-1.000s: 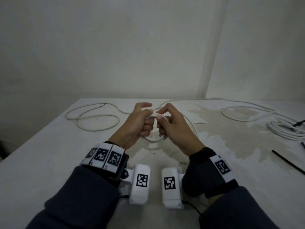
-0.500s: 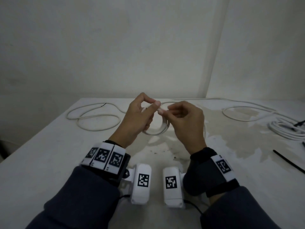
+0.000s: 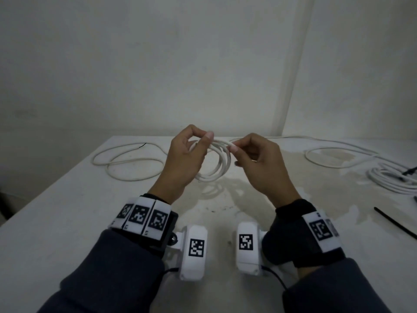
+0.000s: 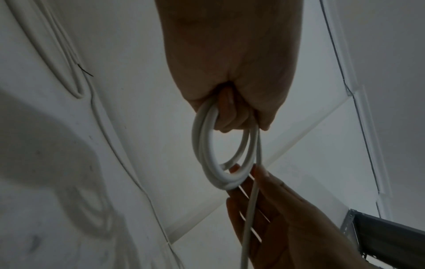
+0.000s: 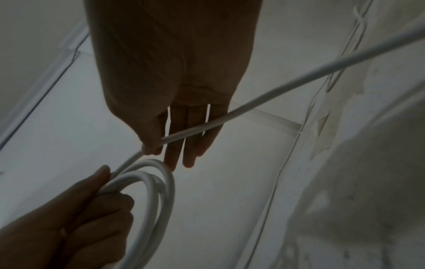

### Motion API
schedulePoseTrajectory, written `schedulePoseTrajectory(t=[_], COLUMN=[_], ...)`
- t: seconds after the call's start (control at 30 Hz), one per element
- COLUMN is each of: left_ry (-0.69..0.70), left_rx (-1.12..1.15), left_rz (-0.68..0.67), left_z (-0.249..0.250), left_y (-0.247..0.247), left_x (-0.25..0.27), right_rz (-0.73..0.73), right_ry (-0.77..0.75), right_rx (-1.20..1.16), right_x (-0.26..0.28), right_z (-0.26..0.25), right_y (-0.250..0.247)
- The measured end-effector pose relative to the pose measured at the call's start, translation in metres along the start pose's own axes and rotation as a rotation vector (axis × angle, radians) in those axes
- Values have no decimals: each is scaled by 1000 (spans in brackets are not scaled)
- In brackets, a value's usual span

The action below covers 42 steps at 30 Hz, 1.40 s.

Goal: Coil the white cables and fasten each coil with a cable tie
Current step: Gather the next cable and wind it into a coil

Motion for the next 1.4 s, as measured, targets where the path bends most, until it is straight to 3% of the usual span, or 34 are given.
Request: schedulePoseTrajectory(t=[0.27, 0.4, 0.53, 0.67, 0.73, 0.83, 0.93, 1.07, 1.13, 1.23, 1.3, 1.4], left_ry=[-112, -121, -127, -118, -122, -140, -180, -260, -371, -595, -614, -583], left_rx=[309, 342, 299, 221, 222, 203, 94, -112, -172, -292, -399, -346], left_rz=[102, 134, 148, 119, 100, 70, 59, 1, -80, -313, -431, -291], left_z=[-4, -7, -13, -16, -17, -18, -23, -27, -27, -34, -34, -32], left_y=[12, 12, 11, 13, 14, 17, 17, 10, 6, 1, 2, 4], left_x=[3, 3, 3, 6, 7, 7, 7, 4, 4, 9, 13, 12], right_rz=[-174, -232, -287, -413, -409, -345, -234, 102, 307, 565, 679, 772], right_ry=[300, 454, 587, 587, 568, 549, 558, 653, 676, 654, 629, 629], right_rx=[-650, -903, -912, -811, -890, -1050, -990, -984, -999, -975, -922, -915], right_x=[9, 9, 9, 11, 11, 9, 8, 2, -1, -1, 0, 1], right_z=[-12, -13, -10, -4, -3, -1, 5, 25, 39, 56, 63, 69], right_y=[16, 26, 28, 18, 17, 22, 26, 14, 1, -20, -31, -36])
Point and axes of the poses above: each hand's wrist, its own x-axis away from the middle knuckle, its own y-axis out of the palm, z = x × y, the point moved 1 cm from there along -x, towards the middle knuckle, and after that the axes turned 12 degrees about x, right-handed, at the moved point
